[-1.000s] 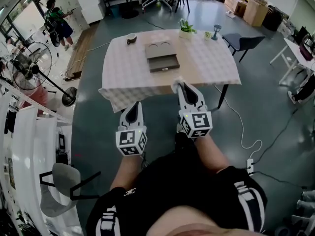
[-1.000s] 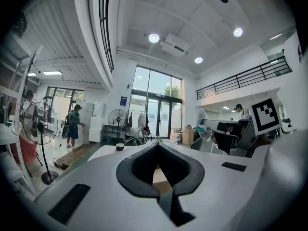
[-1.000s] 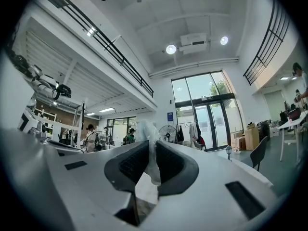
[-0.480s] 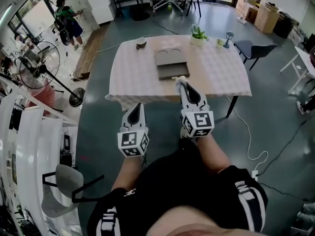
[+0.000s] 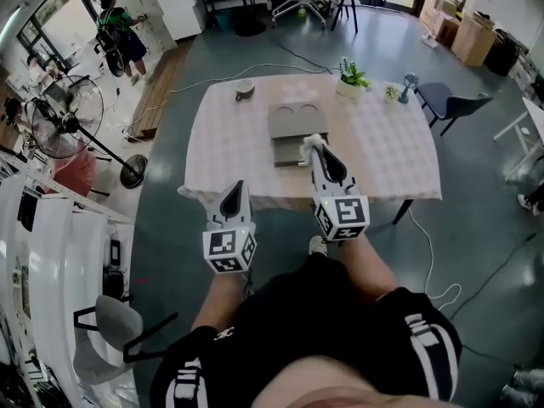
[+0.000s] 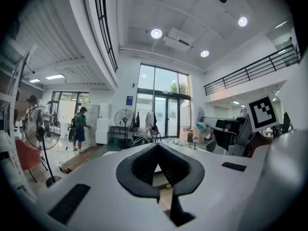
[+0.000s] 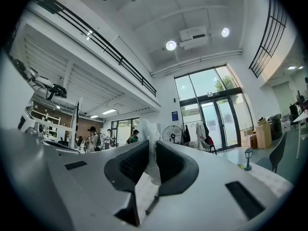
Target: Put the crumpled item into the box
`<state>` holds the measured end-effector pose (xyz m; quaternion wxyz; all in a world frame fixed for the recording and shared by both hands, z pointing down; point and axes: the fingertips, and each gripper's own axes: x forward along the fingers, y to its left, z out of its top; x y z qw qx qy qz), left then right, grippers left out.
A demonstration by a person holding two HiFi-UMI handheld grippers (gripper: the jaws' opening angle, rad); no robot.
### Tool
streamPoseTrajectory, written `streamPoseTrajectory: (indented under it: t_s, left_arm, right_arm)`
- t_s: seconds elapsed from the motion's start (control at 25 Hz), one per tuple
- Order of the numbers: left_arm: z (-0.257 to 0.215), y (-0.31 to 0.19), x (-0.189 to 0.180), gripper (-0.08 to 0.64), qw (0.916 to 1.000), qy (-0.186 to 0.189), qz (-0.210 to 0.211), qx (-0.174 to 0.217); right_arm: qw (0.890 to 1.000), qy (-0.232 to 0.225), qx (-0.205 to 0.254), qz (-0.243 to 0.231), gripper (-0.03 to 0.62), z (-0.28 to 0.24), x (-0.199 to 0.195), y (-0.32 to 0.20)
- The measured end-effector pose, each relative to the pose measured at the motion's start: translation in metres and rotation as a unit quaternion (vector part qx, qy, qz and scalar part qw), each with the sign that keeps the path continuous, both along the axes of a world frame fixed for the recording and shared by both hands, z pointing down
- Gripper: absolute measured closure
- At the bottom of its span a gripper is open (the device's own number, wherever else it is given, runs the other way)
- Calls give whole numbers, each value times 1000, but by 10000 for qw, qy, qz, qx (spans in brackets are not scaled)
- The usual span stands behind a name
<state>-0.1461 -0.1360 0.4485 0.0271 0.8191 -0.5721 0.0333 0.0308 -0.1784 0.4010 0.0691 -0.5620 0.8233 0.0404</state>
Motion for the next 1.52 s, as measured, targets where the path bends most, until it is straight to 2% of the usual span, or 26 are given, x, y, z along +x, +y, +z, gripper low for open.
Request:
streamPoseTrajectory:
  t_s: [0.44, 0.68, 1.0, 1.28, 1.4, 1.52]
  left_arm:
    - [-15, -151, 62, 563, 9999, -43, -57, -123]
    - [-22, -208, 86, 563, 9999, -28, -51, -98]
    - [-14, -245, 72, 563, 9998, -67, 89, -181]
    - [-14, -264, 37, 563, 9997, -19, 199, -164]
    - [-12, -269, 31, 563, 9996, 19, 234, -186]
    - [-6, -275, 28, 563, 9994, 53, 270, -232]
  right_arm:
    - [9995, -5, -213, -224, 547, -5, 51, -149]
    - [9991, 17, -247, -349, 548, -9, 65, -204]
    - [9993, -7, -310, -188, 547, -3, 57, -241]
    - [9994, 124, -337, -16, 548, 0, 28, -253]
    - [9982, 391, -452, -89, 548, 8, 18, -258]
    - [9942, 899, -548, -196, 548, 19, 7, -263]
